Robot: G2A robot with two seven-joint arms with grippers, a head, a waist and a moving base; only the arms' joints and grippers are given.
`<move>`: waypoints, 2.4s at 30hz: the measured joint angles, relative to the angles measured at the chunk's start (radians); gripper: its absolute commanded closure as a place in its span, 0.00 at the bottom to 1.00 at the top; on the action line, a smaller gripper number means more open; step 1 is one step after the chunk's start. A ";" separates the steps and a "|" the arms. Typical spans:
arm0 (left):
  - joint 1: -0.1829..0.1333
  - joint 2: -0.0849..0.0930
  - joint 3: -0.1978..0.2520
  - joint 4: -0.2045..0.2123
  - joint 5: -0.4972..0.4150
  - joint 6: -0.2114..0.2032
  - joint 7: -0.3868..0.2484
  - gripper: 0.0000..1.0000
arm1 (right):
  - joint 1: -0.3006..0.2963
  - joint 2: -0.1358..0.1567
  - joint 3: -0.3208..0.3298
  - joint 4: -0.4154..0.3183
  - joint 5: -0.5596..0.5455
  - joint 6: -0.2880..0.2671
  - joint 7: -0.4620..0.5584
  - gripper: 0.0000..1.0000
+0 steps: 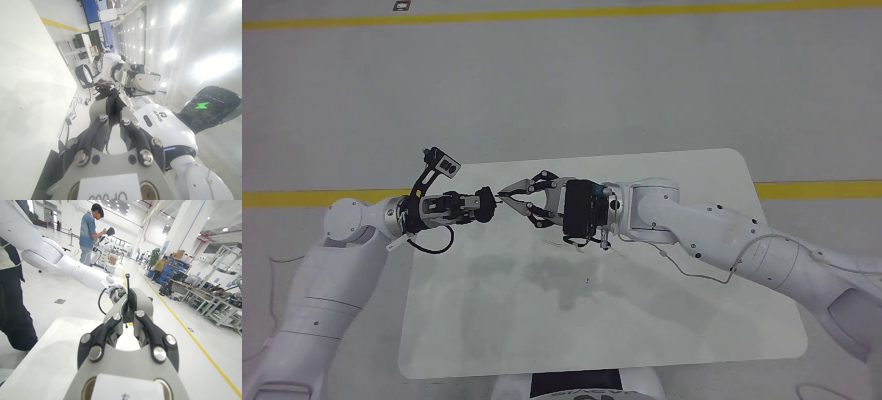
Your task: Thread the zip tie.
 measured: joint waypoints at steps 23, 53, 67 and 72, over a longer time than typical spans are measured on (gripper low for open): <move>0.000 0.000 0.000 0.000 0.000 0.000 0.000 1.00 | -0.026 0.004 0.018 -0.017 -0.058 0.000 0.052 1.00; 0.000 0.000 0.000 0.000 0.000 0.000 0.000 1.00 | -0.015 0.020 0.000 -0.014 -0.074 0.000 0.047 1.00; 0.000 0.000 0.000 0.000 0.000 0.000 0.000 1.00 | -0.015 0.010 0.000 -0.001 -0.079 0.000 0.042 1.00; 0.000 0.000 0.000 0.000 0.000 0.000 0.000 1.00 | -0.018 0.007 0.000 0.003 -0.079 0.000 0.045 1.00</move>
